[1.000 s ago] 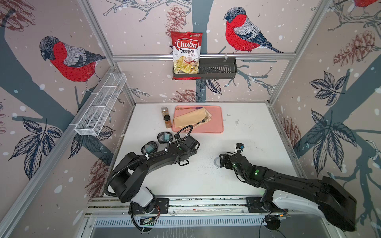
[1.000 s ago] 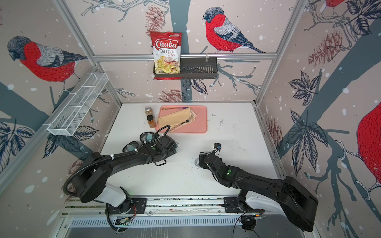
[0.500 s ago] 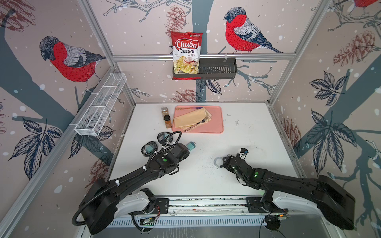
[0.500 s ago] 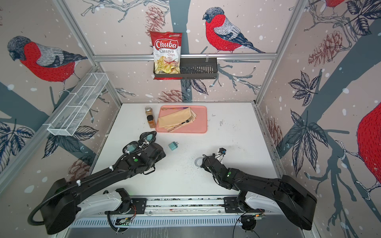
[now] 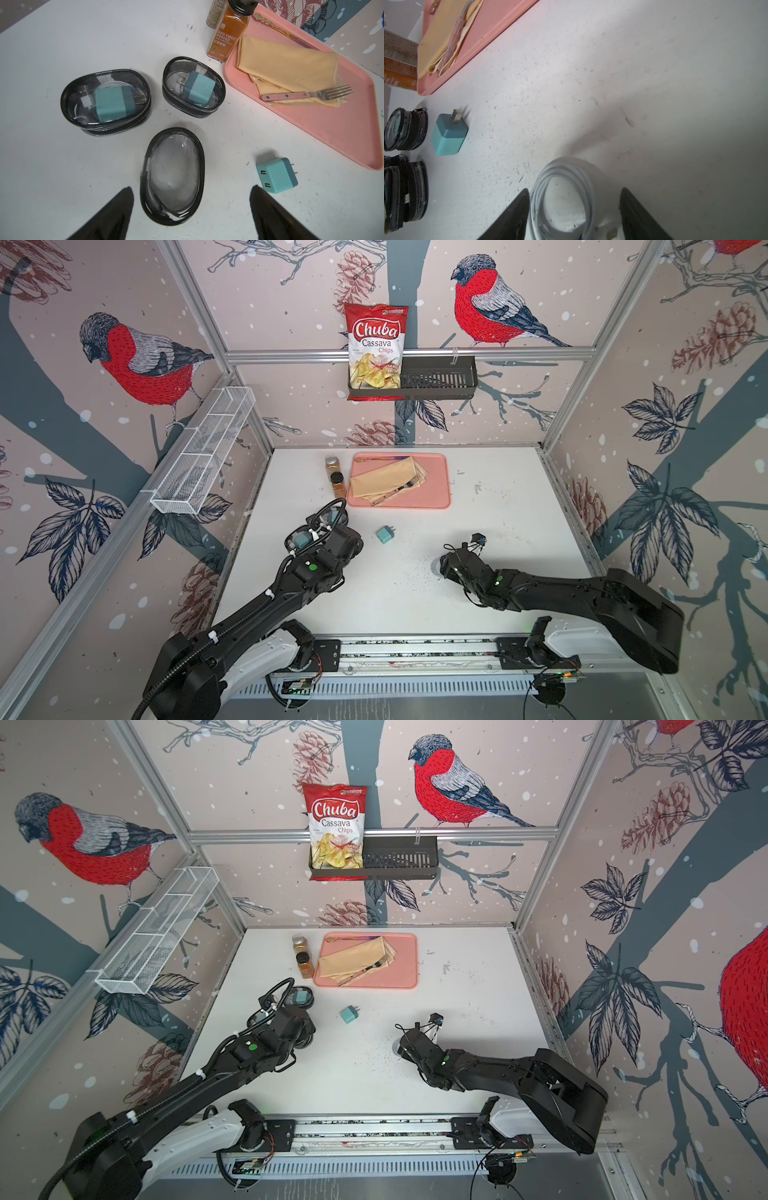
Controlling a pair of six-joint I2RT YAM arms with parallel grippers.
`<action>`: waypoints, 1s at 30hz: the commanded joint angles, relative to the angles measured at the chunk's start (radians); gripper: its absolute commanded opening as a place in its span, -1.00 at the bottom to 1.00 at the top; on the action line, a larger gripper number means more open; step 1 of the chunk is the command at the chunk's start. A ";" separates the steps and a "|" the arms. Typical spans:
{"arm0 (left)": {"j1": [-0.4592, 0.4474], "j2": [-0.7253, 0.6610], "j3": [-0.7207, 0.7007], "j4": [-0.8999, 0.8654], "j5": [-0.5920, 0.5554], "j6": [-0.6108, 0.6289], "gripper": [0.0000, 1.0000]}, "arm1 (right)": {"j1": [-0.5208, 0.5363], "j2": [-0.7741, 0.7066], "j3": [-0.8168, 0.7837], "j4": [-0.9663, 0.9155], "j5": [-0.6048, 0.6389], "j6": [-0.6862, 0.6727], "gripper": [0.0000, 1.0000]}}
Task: Pack away charging kits
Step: Open the storage bag at the center of the board.
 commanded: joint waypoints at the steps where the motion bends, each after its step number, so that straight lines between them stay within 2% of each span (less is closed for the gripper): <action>1: 0.005 0.048 0.043 -0.038 -0.051 0.059 0.81 | 0.003 0.045 0.040 -0.115 -0.012 -0.016 0.17; 4: 0.005 0.111 0.078 -0.038 -0.048 0.080 0.80 | 0.014 0.078 0.073 -0.156 0.003 -0.018 0.11; 10: 0.008 0.276 0.150 -0.091 -0.062 0.069 0.71 | 0.065 0.095 0.119 -0.229 0.083 -0.007 0.13; 16: 0.006 0.495 0.275 -0.215 -0.068 0.033 0.44 | 0.075 0.100 0.121 -0.225 0.089 -0.004 0.13; 19: 0.006 0.583 0.306 -0.223 -0.064 0.032 0.27 | 0.075 0.100 0.117 -0.226 0.096 0.002 0.13; 25: 0.008 0.662 0.339 -0.249 -0.078 0.020 0.18 | 0.079 0.099 0.117 -0.227 0.103 0.003 0.13; 30: 0.007 0.655 0.334 -0.250 -0.078 0.015 0.00 | 0.079 0.106 0.117 -0.225 0.104 0.006 0.13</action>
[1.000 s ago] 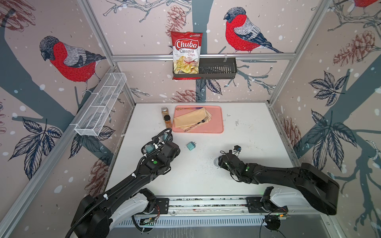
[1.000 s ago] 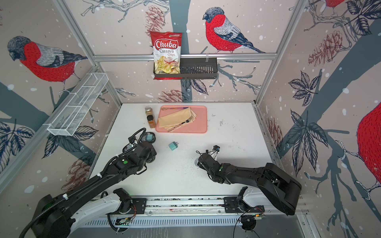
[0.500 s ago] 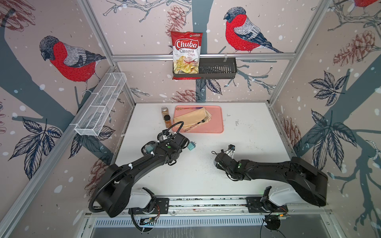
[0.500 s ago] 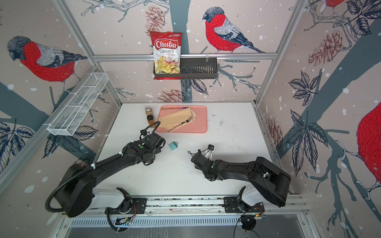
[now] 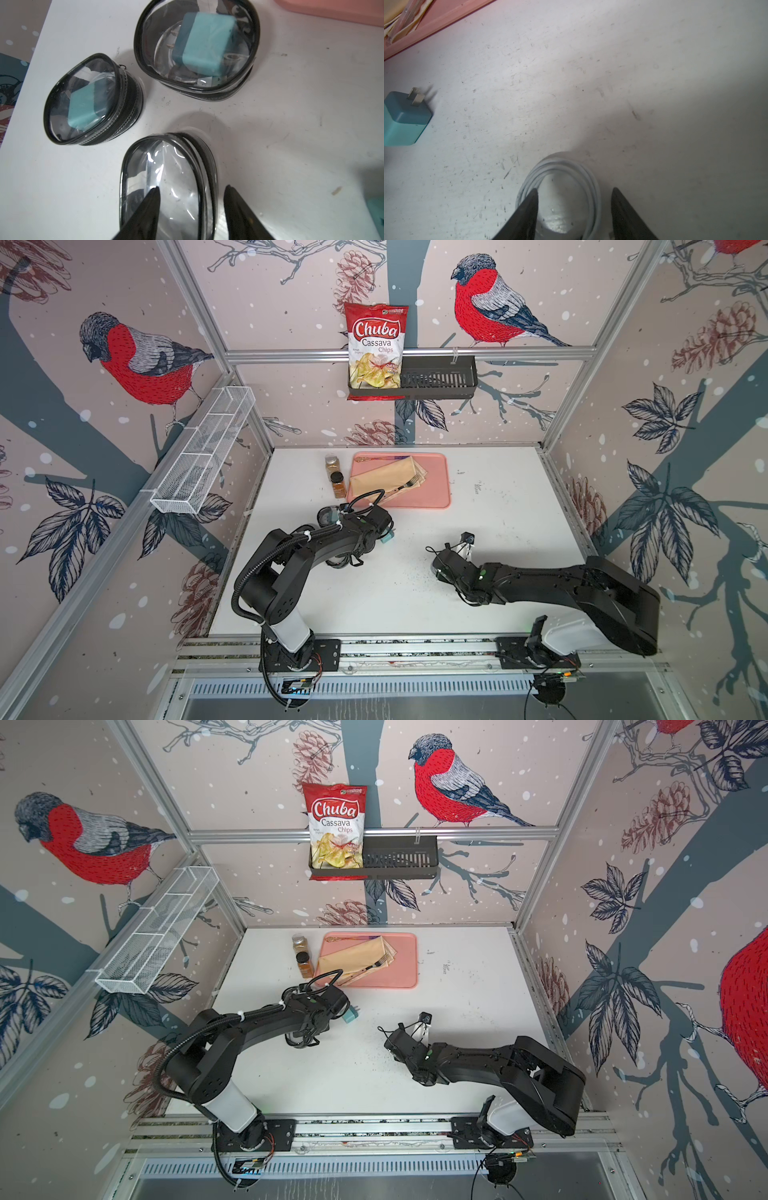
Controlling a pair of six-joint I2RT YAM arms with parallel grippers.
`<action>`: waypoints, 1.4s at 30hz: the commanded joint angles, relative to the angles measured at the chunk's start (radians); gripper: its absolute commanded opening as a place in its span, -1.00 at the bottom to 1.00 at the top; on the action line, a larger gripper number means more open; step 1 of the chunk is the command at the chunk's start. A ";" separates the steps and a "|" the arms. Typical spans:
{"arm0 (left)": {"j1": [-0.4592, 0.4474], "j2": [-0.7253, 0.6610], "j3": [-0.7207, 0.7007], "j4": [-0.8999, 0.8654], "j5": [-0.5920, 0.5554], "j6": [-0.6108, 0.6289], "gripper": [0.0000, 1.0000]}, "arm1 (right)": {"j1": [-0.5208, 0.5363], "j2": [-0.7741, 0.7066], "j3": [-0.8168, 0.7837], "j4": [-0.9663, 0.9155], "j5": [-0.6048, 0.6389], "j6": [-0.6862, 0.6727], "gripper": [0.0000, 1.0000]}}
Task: Pack away charging kits
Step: Open the storage bag at the center of the board.
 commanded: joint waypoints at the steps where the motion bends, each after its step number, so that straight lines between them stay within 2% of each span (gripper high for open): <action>1: 0.002 -0.006 0.001 -0.039 -0.035 -0.016 -0.04 | 0.001 0.008 -0.003 -0.048 0.003 0.021 0.13; 7: 0.002 -0.005 -0.002 -0.039 -0.032 -0.018 -0.31 | 0.002 0.016 -0.002 -0.048 0.006 0.022 0.13; 13: 0.000 -0.016 -0.002 -0.034 -0.024 -0.021 -0.88 | 0.003 0.013 0.003 -0.059 0.010 0.024 0.13; 15: 0.001 -0.026 -0.001 -0.028 -0.014 -0.018 -1.00 | 0.004 0.004 0.003 -0.069 0.016 0.024 0.13; 24: -0.033 -0.123 -0.005 -0.022 0.017 0.002 -1.00 | 0.025 -0.075 0.006 -0.149 0.052 0.043 0.17; 31: -0.082 -0.198 -0.004 -0.038 0.018 -0.005 -1.00 | 0.073 -0.152 0.014 -0.212 0.041 0.108 0.19; 36: -0.093 -0.232 -0.008 -0.024 0.031 0.000 -1.00 | 0.122 -0.202 -0.021 -0.161 0.019 0.161 0.19; 42: -0.099 -0.255 -0.016 0.003 0.061 0.023 -1.00 | 0.123 -0.203 -0.054 -0.096 -0.003 0.180 0.19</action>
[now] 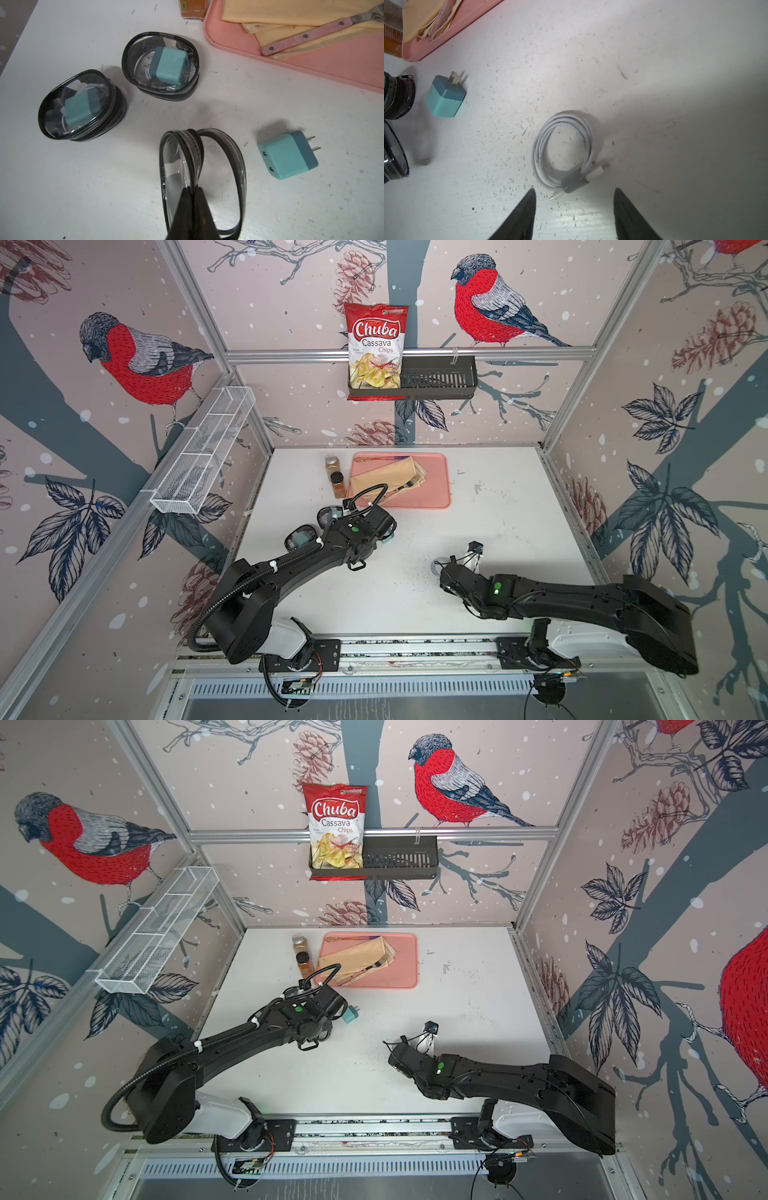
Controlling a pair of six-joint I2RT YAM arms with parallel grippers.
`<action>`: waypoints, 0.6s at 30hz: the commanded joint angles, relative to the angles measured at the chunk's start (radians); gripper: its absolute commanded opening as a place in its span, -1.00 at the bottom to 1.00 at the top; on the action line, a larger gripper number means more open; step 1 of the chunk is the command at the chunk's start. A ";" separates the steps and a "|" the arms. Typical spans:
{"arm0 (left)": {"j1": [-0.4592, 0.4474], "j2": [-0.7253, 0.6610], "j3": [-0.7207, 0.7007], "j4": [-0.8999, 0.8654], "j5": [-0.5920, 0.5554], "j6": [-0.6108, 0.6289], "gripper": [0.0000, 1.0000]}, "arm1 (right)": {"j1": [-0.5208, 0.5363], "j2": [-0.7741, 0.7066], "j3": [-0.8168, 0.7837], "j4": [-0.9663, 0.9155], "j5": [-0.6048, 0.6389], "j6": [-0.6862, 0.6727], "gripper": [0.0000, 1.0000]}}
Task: Pack away charging kits
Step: Open the storage bag at the center of the board, then pick up the charging cable from the center of the board.
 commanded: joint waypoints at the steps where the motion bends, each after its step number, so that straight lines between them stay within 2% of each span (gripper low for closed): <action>1: -0.004 -0.014 -0.006 0.011 0.001 0.007 -1.00 | 0.003 0.015 0.000 0.042 -0.004 0.032 0.20; 4: -0.004 -0.026 -0.015 0.022 0.007 0.011 -1.00 | -0.009 0.047 -0.004 0.068 -0.012 0.033 0.17; 7: -0.004 -0.031 -0.020 0.027 0.013 0.012 -1.00 | -0.041 0.080 -0.010 0.109 -0.053 0.011 0.04; 14: -0.004 -0.037 -0.016 0.029 0.018 0.015 -1.00 | -0.105 0.132 -0.006 0.130 -0.085 -0.035 -0.03; 18: -0.006 -0.040 -0.019 0.035 0.027 0.020 -1.00 | -0.131 0.173 0.011 0.138 -0.105 -0.078 -0.19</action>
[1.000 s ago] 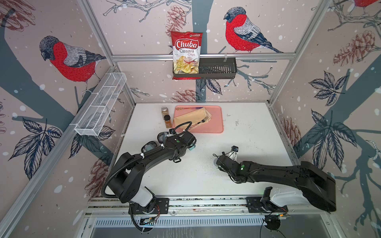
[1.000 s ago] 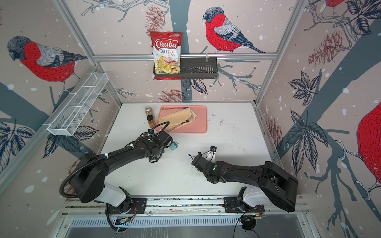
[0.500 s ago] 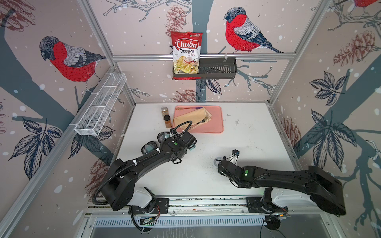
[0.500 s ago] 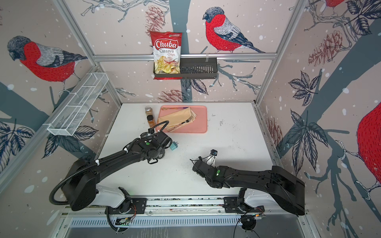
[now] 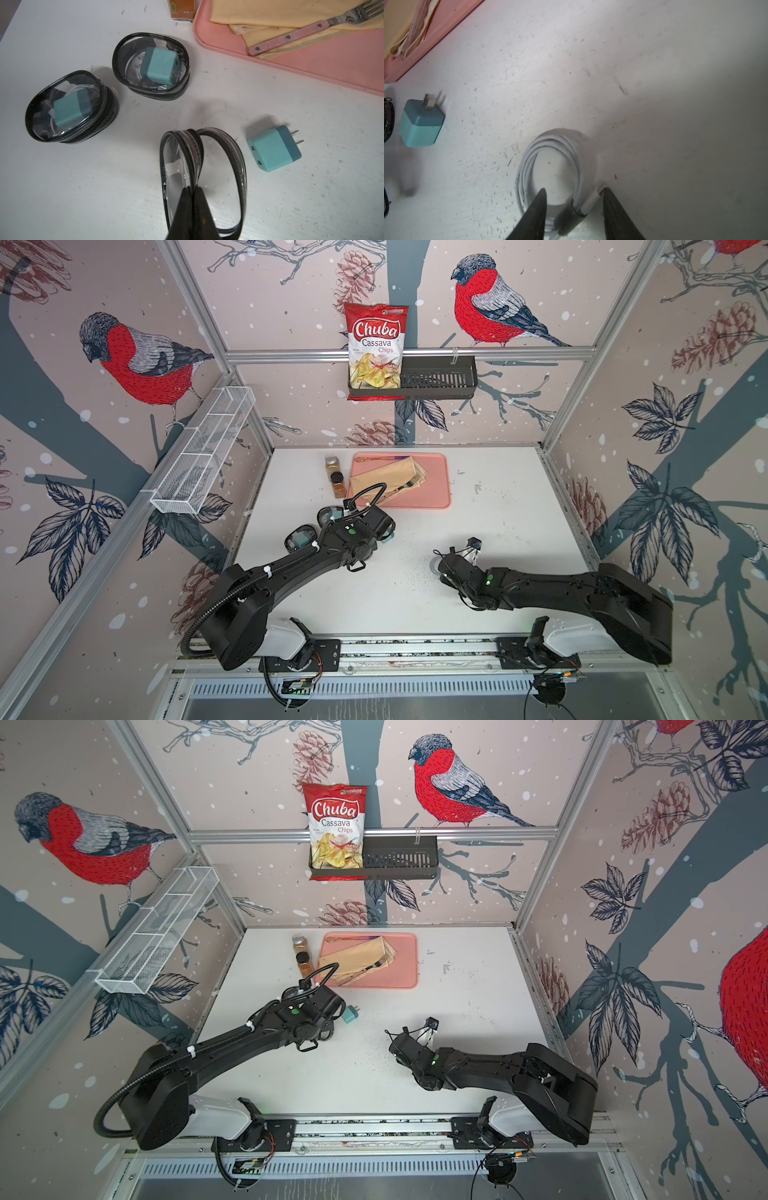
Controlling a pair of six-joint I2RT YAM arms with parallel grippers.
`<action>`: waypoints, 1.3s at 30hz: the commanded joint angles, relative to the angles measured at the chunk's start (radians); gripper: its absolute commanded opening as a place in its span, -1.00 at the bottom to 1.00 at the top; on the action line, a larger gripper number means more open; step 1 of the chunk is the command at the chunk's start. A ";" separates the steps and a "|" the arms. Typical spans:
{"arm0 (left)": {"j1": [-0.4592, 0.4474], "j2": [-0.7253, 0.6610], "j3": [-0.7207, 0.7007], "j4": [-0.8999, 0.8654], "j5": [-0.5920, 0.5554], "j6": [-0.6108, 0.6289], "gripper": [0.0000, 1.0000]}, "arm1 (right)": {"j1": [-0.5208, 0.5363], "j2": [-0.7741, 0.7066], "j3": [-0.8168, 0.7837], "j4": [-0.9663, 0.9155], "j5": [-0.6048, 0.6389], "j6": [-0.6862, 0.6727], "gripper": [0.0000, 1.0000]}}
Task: Pack away charging kits
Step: Pick up the charging cable from the center of the board.
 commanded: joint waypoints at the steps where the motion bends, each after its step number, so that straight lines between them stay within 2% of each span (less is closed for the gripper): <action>1: -0.003 -0.007 -0.001 0.009 -0.001 -0.002 -1.00 | -0.011 0.034 0.017 -0.024 -0.045 -0.051 -0.22; 6: -0.002 -0.013 -0.006 0.020 0.009 0.007 -1.00 | -0.012 0.101 0.059 -0.033 -0.051 -0.085 -0.34; 16: -0.002 -0.038 -0.031 0.074 0.065 0.052 -1.00 | -0.010 0.220 0.124 -0.060 -0.044 -0.122 -0.41; 22: -0.003 -0.080 -0.055 0.132 0.125 0.101 -1.00 | -0.009 0.212 0.114 -0.059 -0.032 -0.135 -0.75; 29: -0.015 -0.120 -0.083 0.190 0.191 0.133 -1.00 | -0.009 0.140 0.079 -0.068 -0.001 -0.151 -0.90; 35: -0.061 -0.147 -0.128 0.301 0.288 0.150 -1.00 | -0.006 -0.029 0.013 -0.026 0.006 -0.223 -1.00; 39: -0.111 -0.125 -0.140 0.357 0.307 0.134 -1.00 | 0.006 -0.155 -0.011 -0.020 -0.001 -0.268 -1.00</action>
